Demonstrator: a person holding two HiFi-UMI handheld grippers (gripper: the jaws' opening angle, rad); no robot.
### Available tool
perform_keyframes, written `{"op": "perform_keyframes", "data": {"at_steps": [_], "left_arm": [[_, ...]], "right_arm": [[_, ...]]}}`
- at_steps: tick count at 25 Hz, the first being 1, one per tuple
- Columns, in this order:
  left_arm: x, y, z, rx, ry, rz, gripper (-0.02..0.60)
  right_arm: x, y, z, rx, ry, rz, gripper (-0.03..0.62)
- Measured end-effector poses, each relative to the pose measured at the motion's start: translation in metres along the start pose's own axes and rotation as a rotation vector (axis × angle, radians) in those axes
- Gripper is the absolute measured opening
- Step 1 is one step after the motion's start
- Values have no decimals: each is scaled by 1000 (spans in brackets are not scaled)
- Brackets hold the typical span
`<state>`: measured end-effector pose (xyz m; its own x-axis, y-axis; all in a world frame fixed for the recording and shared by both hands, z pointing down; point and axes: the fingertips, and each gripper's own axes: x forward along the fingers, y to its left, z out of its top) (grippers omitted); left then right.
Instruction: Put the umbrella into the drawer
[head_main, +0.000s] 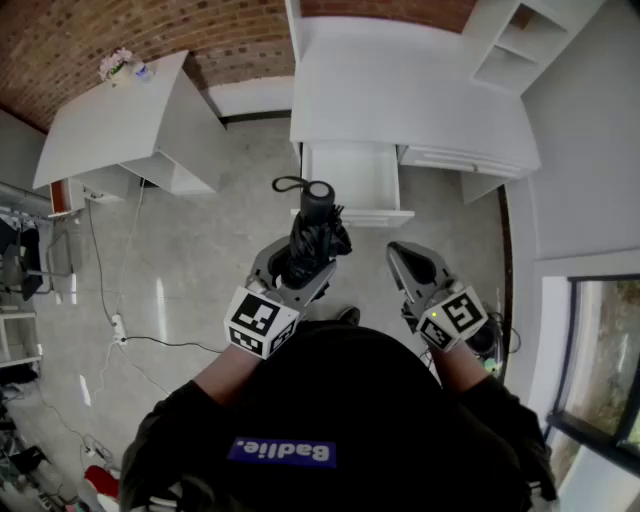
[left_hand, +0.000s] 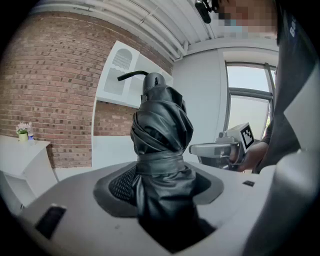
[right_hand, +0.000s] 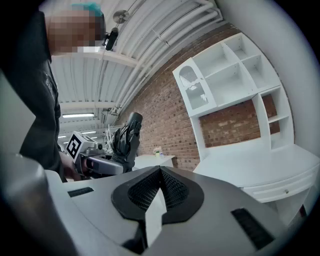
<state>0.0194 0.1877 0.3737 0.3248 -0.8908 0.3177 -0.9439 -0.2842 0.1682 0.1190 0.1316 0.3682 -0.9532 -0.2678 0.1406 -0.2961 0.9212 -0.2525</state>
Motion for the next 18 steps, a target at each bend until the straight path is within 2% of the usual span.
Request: {"op": "perform_keyframes", "data": {"at_steps": [18], "left_arm": [[16, -2, 5, 3, -11, 54, 268]], "right_arm": [[-12, -16, -5, 11, -16, 18, 29]]}}
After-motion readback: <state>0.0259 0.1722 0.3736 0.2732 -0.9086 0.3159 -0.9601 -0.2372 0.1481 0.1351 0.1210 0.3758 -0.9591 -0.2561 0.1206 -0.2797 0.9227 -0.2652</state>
